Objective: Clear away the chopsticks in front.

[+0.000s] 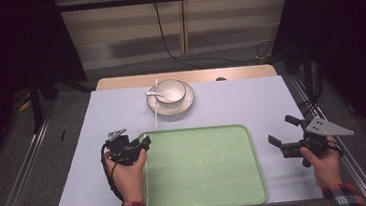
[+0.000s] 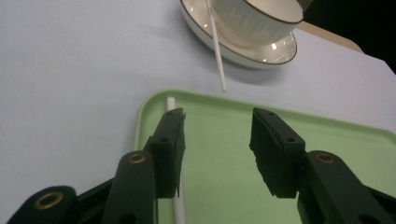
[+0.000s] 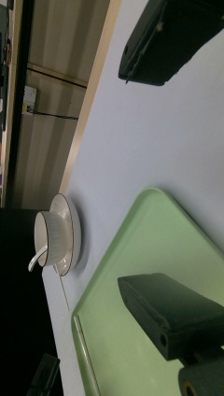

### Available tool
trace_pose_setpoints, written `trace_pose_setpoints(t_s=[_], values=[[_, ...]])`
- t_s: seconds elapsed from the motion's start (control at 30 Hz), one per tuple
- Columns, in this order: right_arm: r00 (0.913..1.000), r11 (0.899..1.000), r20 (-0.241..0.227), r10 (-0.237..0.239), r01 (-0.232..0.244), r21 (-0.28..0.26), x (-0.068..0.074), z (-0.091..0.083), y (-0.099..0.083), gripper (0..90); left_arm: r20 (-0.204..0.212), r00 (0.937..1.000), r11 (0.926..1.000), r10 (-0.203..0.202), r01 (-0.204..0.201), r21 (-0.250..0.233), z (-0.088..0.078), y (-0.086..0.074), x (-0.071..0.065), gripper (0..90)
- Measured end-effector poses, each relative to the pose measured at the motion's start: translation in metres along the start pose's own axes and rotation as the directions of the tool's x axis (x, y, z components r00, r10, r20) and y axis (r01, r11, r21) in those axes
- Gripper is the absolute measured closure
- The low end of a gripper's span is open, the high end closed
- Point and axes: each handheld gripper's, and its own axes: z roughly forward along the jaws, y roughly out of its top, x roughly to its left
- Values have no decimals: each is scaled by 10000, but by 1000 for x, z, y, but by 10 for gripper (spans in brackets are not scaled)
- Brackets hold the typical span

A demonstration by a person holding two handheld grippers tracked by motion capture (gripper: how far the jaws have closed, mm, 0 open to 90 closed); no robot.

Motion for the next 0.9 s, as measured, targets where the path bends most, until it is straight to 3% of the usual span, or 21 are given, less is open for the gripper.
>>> trace_pose_setpoints(t_s=[0.23,0.47,0.63,0.67,0.9], values=[[10000,10000,-18,24,-24,-23,-1,0,-1,17,354,9985,9990,422,-416,-179,16,19,4,455],[10000,10000,12,32,-32,-30,0,0,0,17,361,9949,9948,940,-925,-421,35,35,10,328],[10000,10000,23,11,-11,-23,-1,0,-1,18,102,9917,9901,1282,-1274,-592,44,43,12,242],[10000,10000,-12,5,-5,-26,0,0,-1,18,-155,9883,9868,1519,-1525,-541,48,46,15,223],[10000,10000,-19,0,0,-4,0,0,-1,18,-216,9884,9875,1506,-1514,-428,63,53,20,184]])
